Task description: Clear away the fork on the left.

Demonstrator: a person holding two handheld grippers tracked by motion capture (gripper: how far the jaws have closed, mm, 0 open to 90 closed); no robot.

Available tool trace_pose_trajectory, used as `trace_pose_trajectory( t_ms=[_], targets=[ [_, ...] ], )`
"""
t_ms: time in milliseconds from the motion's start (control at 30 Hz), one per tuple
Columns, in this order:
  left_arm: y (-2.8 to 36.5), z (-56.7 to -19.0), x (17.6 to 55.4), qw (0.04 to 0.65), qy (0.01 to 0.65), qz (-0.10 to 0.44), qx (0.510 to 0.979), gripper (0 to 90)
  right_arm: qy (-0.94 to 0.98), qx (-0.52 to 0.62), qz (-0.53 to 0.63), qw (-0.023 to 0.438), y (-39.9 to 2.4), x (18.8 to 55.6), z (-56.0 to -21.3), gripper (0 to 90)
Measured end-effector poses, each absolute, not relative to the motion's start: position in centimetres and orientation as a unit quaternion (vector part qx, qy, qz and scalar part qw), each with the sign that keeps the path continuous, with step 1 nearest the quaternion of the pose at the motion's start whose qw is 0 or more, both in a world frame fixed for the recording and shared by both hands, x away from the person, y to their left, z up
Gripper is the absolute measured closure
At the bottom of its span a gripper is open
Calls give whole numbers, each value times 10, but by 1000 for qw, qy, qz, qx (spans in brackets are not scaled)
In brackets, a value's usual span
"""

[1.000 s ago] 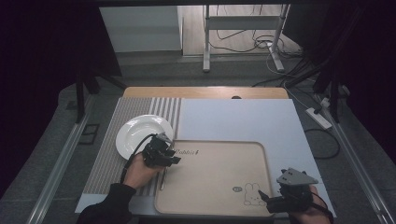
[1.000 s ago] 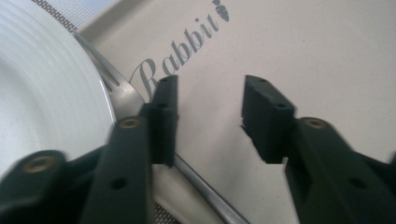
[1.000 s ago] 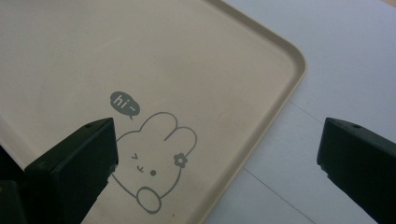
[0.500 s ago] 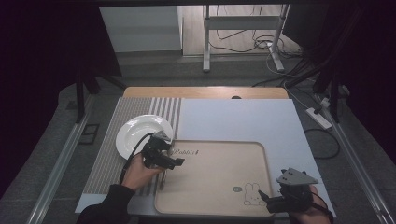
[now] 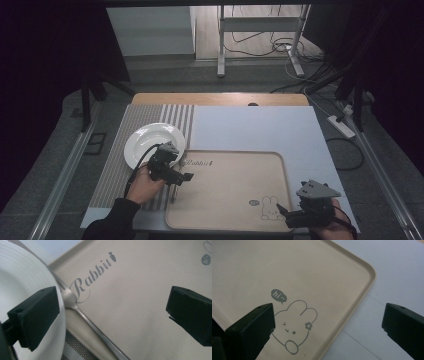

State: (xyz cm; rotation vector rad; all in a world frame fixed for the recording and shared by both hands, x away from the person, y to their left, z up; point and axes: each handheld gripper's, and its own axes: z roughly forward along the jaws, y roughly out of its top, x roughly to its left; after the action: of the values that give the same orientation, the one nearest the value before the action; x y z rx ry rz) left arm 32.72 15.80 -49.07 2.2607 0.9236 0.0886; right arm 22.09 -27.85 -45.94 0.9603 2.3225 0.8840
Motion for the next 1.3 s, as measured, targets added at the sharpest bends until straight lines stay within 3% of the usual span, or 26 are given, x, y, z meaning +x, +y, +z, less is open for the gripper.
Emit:
trace_pose_trajectory(
  t_ms=[600, 1300],
  targets=[
    [181, -491, 315, 369, 350, 55, 859, 0, 847, 351, 322, 237, -278, 221, -459, 0],
    [213, -493, 299, 388, 387, 50, 835, 0, 845, 355, 323, 235, -279, 221, -459, 0]
  ],
)
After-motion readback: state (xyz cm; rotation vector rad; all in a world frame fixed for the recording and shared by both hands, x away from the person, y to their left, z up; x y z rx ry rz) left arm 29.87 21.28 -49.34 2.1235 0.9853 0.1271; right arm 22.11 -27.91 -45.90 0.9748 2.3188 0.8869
